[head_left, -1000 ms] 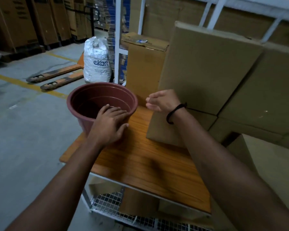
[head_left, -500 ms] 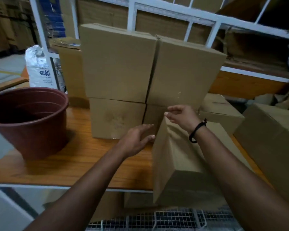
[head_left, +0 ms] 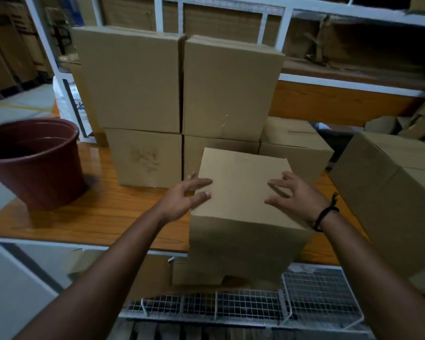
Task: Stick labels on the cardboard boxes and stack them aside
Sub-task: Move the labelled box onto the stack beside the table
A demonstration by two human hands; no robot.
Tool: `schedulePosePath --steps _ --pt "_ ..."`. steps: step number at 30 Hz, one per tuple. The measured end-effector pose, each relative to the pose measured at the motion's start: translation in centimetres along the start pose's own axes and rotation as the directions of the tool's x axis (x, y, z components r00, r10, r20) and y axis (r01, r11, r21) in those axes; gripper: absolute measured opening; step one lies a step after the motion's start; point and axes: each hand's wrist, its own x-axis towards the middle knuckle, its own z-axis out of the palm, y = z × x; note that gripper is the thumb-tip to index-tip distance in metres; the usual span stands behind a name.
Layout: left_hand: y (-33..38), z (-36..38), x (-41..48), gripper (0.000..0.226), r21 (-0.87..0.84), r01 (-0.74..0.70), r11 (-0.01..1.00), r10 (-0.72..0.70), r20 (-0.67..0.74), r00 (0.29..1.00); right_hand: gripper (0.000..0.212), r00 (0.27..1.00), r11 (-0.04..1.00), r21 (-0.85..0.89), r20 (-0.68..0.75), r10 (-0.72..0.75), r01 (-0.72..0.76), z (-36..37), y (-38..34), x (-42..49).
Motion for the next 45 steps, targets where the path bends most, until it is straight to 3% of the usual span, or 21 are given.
schedulePosePath --steps 4,7,10,13,16,18,20,23,26,28,34,37,41,45 --pt "0.2 0.3 -1.1 0.056 -0.046 0.015 0.999 -0.016 -0.029 0.999 0.062 0.999 0.989 0.142 0.017 0.034 -0.037 0.8 0.7 -1.3" --pt "-0.1 1.2 -3.0 0.072 -0.151 -0.096 0.984 0.085 -0.08 0.993 0.059 1.0 0.98 0.197 -0.018 0.015 -0.011 1.2 0.6 -0.9" --pt "-1.0 2.5 -4.3 0.069 -0.15 -0.118 0.982 0.11 -0.058 0.992 0.057 0.999 0.976 0.219 -0.042 0.012 -0.002 1.3 0.5 -0.4" --pt "-1.4 2.6 -4.2 0.061 -0.07 -0.118 0.991 0.111 -0.092 0.99 0.045 0.992 0.915 0.381 -0.065 -0.113 0.129 1.3 1.0 -1.0" --pt "-1.9 2.4 -4.2 0.067 0.024 -0.192 0.981 0.194 -0.116 0.974 0.052 0.959 0.824 0.506 -0.241 -0.147 0.253 2.3 2.7 -3.2" --pt "-2.9 2.4 -4.7 0.076 0.077 -0.241 0.967 0.252 -0.175 0.952 0.063 0.924 0.828 0.454 -0.339 -0.179 0.327 3.6 4.1 -4.9" --pt "-4.5 2.5 -5.7 0.08 0.252 -0.302 0.919 0.35 -0.171 0.921 0.073 0.889 0.861 0.323 -0.373 -0.266 0.393 5.3 4.6 -6.6" --pt "-7.6 3.1 -6.4 0.069 0.548 -0.466 0.694 0.549 0.016 0.836 0.076 0.81 0.872 0.063 -0.408 -0.422 0.486 8.6 6.2 -8.4" --pt "-9.2 3.7 -6.2 0.09 0.541 -0.444 0.715 0.478 0.085 0.874 0.071 0.823 0.891 -0.056 -0.361 -0.438 0.45 11.1 7.7 -8.6" --pt "-9.7 4.2 -5.5 0.106 0.528 -0.409 0.744 0.423 0.102 0.901 0.066 0.872 0.919 -0.066 -0.295 -0.389 0.388 11.9 7.9 -8.1" --pt "-9.2 4.3 -4.5 0.109 0.486 -0.358 0.797 0.387 0.044 0.921 0.059 0.891 0.946 -0.097 -0.321 -0.323 0.308 11.3 6.3 -7.1" --pt "-7.6 3.4 -4.2 0.113 0.497 -0.377 0.782 0.438 -0.006 0.899 0.064 0.891 0.954 -0.082 -0.341 -0.3 0.289 9.7 4.7 -7.5" --pt "-3.3 1.2 -4.2 0.096 0.491 -0.339 0.803 0.422 -0.066 0.904 0.099 0.871 0.953 0.023 -0.413 -0.265 0.301 5.4 2.6 -8.0" --pt "0.9 -1.3 -3.3 0.077 0.42 -0.372 0.828 0.446 -0.091 0.89 0.088 0.904 0.941 0.189 -0.38 -0.194 0.281 -0.1 1.1 -7.6"
